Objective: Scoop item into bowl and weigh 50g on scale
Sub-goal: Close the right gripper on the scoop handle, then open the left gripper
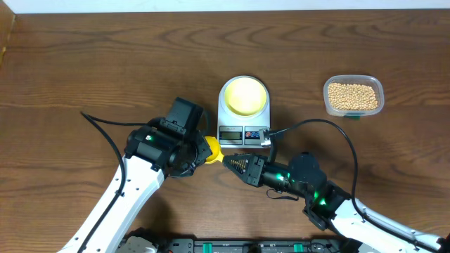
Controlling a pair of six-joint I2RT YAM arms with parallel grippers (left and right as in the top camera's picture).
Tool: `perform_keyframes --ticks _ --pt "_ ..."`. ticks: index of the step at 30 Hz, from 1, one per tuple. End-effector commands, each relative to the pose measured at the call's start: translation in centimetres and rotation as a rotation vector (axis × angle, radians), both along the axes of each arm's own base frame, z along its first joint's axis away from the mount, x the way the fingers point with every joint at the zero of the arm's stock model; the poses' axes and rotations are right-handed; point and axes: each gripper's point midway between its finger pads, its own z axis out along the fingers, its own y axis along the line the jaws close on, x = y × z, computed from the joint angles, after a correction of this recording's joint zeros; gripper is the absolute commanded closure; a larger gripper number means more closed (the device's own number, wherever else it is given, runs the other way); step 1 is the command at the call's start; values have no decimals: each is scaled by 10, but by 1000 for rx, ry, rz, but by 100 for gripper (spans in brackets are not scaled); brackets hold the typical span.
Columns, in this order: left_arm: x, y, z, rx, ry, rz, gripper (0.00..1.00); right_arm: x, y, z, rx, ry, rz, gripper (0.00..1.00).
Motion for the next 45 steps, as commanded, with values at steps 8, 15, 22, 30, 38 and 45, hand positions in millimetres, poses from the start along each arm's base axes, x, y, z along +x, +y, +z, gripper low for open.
perform_keyframes --ticks 8,15,22,30,38,45 --pt "-1 4 -2 20 2 12 93 0 2 2 9 15 -1 87" --pt "-1 4 -2 14 8 39 93 -1 3 2 16 33 4 89" --pt "-1 4 -2 14 9 41 93 -2 3 2 19 40 6 90" --pt "-1 4 -2 13 10 48 93 -2 3 2 25 58 3 92" --pt "-1 4 -2 12 9 49 93 -5 4 2 32 74 20 94" --pt "-1 4 -2 13 10 48 93 -5 4 2 31 74 19 99"
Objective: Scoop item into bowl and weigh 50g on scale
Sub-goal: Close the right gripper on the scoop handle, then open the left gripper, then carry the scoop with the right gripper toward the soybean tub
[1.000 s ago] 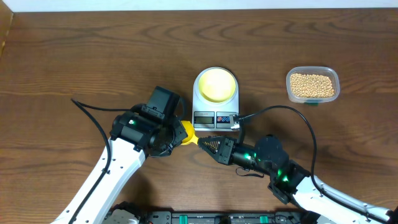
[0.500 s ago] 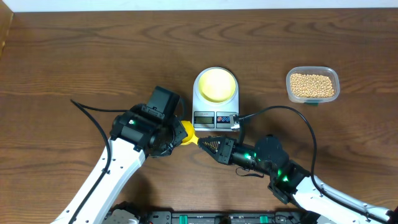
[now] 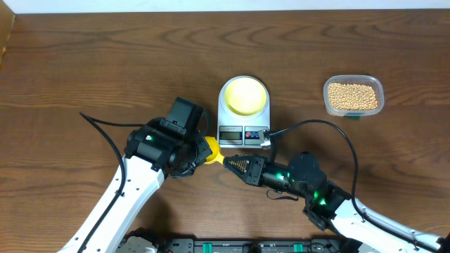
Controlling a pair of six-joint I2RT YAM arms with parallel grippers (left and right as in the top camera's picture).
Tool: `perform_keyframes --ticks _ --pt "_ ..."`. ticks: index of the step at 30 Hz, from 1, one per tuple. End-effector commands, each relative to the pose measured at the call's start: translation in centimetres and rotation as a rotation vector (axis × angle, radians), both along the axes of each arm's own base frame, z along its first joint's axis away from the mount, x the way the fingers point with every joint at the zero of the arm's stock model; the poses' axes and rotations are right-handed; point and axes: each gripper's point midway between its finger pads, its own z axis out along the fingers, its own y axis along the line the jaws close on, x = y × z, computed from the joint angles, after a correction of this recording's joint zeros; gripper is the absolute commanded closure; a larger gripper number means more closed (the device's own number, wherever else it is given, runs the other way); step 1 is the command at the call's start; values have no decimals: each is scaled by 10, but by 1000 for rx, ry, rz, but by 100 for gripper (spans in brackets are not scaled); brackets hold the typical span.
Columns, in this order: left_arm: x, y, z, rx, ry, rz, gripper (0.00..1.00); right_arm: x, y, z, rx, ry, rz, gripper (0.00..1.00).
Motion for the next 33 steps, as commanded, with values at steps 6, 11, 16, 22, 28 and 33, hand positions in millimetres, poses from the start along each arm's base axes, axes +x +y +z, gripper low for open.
perform_keyframes --ticks 6,11,16,22,28,33 --pt "-2 4 -2 17 8 18 93 -2 3 2 -3 -20 21 99" --pt "-2 4 -2 17 8 18 52 -4 3 -1 -23 -42 32 99" --pt "-4 5 -3 23 17 18 32 -7 2 0 -50 -148 93 99" --pt "-2 9 -3 49 5 25 20 1 -12 -27 -178 -194 101 99" --pt "-2 10 -3 50 6 25 18 4 -29 -27 -192 -211 129 99" --pt "-2 10 -4 51 8 25 18 0 -51 -12 -196 -222 119 99"
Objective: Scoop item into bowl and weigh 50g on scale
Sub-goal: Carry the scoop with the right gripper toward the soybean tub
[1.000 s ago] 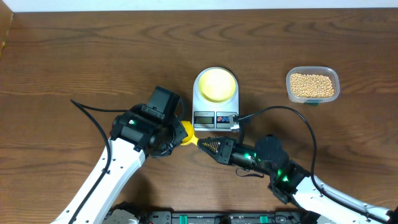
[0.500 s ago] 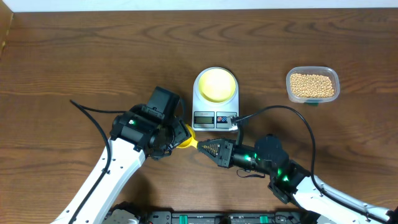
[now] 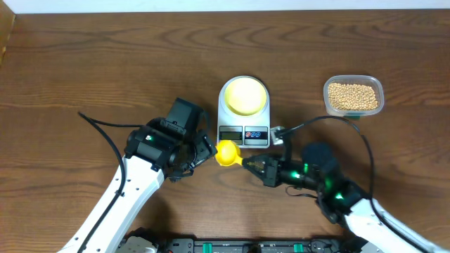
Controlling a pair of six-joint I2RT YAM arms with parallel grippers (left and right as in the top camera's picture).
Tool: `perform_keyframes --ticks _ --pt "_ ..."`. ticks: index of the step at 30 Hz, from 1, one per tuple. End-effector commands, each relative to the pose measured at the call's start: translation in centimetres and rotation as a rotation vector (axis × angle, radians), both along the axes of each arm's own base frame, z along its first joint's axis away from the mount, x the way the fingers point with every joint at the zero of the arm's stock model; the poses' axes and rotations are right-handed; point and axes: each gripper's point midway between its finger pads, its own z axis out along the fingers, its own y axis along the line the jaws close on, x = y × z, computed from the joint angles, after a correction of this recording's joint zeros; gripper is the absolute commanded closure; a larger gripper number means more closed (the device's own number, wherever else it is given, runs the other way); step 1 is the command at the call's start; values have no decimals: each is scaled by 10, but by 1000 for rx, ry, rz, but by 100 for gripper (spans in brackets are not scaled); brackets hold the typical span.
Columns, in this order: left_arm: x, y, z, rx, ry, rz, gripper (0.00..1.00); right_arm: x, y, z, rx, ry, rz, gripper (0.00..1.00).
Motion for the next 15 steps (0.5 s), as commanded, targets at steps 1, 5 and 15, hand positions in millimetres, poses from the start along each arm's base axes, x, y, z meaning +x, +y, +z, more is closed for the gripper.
perform_keyframes --ticks 1,5,15 --pt "-1 4 -2 21 2 1 18 -10 -17 21 3 -70 30 99" --pt "1 8 -2 49 -14 -10 18 -16 -39 29 -23 -96 -7 99" --pt "12 7 52 67 -254 -267 18 -34 -84 42 -63 -168 -111 99"
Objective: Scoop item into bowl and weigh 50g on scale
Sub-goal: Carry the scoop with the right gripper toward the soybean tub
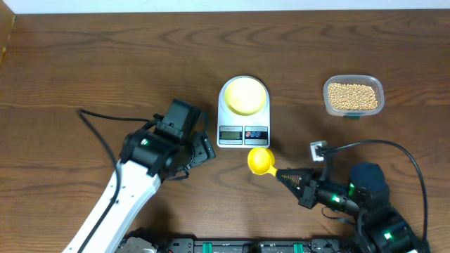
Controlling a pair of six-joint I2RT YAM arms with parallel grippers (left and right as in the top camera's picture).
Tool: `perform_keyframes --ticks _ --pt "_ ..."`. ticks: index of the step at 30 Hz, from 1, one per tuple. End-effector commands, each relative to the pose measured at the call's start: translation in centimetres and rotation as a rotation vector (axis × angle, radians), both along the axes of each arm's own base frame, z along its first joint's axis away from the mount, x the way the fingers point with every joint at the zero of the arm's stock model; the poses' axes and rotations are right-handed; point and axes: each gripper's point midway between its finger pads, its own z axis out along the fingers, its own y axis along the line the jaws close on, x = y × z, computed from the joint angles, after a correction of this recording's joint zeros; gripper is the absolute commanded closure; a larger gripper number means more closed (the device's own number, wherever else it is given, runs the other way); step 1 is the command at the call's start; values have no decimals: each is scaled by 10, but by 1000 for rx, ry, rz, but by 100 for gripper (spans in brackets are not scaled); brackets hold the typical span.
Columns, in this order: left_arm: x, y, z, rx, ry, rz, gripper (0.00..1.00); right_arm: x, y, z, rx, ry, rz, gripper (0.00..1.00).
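Observation:
A yellow scoop (pixel 261 160) hangs just below the white scale (pixel 243 128), its handle pinched in my right gripper (pixel 287 176), which is shut on it. The scoop's cup looks empty. A yellow bowl (pixel 244 95) sits on the scale's platform. A clear tub of tan beans (pixel 353 96) stands at the far right. My left gripper (pixel 204 150) hangs left of the scale with its fingers apart and nothing between them.
The wooden table (pixel 84 63) stretches bare to the left and behind the scale. Black cables (pixel 105 126) trail from both arms across the front. A small white tag (pixel 317 149) lies on the cable near my right arm.
My right gripper has carried the scoop to the right, from left of the scale's display to below its right corner. The left arm has drawn back slightly leftward, free of the scoop.
First the scoop sat between both grippers, the left one holding its cup end and the right one at the handle. It stayed so at the second moment. Then the left gripper had let go and the right held it alone, and now it is further right.

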Motion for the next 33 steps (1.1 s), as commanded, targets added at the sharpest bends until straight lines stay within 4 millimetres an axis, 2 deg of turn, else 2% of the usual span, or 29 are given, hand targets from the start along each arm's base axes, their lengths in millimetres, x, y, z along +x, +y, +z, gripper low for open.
perform_keyframes --ticks 1,8,10,11,14,15,16,20,23,25,27,28,31,33 --pt "7 3 53 -2 -213 -123 18 1 -7 9 -2 -72 -16 99" --pt "-24 19 113 -27 -499 -245 18 5 -9 15 -1 -121 -21 99" --pt "-26 36 122 30 -562 -208 16 7 -8 22 3 -166 -17 99" --pt "-31 44 123 57 -570 -187 2 9 -8 27 9 -196 -18 99" --pt "-43 50 122 48 -564 -171 2 17 -12 40 24 -245 -48 99" --pt "-43 50 123 86 -584 -240 2 19 -15 45 28 -255 -58 99" --pt "-42 46 123 151 -606 -392 2 22 -18 55 34 -275 -74 99" --pt "-41 21 120 193 -641 -730 2 22 -25 87 39 -387 -58 99" --pt "-37 0 111 169 -625 -909 2 22 -34 111 46 -434 -76 99" --pt "-28 -3 97 189 -563 -952 2 22 -43 128 31 -484 -88 99" --pt "-11 11 80 299 -475 -919 2 22 -51 133 8 -491 -113 99" --pt "-10 16 68 326 -402 -922 2 23 -56 134 -13 -483 -137 99" --pt "1 10 53 299 -336 -891 2 23 -64 135 -49 -479 -168 99" --pt "6 -3 42 260 -315 -952 2 22 -69 138 -83 -494 -180 99"
